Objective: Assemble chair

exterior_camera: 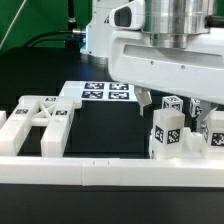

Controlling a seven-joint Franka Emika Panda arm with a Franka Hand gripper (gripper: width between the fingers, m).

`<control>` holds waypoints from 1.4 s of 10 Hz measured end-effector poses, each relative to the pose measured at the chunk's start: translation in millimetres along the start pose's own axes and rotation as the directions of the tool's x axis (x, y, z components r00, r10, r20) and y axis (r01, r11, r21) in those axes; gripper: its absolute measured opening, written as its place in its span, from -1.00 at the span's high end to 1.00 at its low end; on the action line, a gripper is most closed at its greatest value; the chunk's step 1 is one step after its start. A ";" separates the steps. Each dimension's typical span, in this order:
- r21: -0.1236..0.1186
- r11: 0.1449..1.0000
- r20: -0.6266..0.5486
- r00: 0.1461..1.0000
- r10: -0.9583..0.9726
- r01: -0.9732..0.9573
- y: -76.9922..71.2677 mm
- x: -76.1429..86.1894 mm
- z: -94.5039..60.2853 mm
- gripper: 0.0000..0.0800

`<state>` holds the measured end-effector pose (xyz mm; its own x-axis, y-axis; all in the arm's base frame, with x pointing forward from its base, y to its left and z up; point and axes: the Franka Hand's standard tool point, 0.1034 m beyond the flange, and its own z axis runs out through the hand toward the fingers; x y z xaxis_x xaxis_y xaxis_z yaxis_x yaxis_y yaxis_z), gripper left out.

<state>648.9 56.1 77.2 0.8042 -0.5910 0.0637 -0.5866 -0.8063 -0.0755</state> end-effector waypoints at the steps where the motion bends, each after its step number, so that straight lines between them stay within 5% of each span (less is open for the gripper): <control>1: -0.001 0.997 0.000 0.997 -0.071 0.071 0.7 0.6 0.0 -0.62; 6: -0.008 0.867 -0.002 0.867 -0.498 0.498 4.1 4.8 -0.8 -0.62; 10: -0.021 0.753 0.000 0.753 -0.658 0.658 3.0 4.0 -0.7 -0.62; 12: -0.021 0.764 -0.003 0.764 -0.645 0.645 3.3 4.1 -0.1 -0.62; 14: -0.021 0.788 -0.003 0.788 -0.616 0.616 3.7 4.1 0.2 0.04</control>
Offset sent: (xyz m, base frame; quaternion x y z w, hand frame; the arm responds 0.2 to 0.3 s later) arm 0.0035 0.0050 0.0033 0.0024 -0.0087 -0.1789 0.9838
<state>650.1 50.7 77.0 0.9945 0.0310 0.1001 0.0310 -0.9995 0.0010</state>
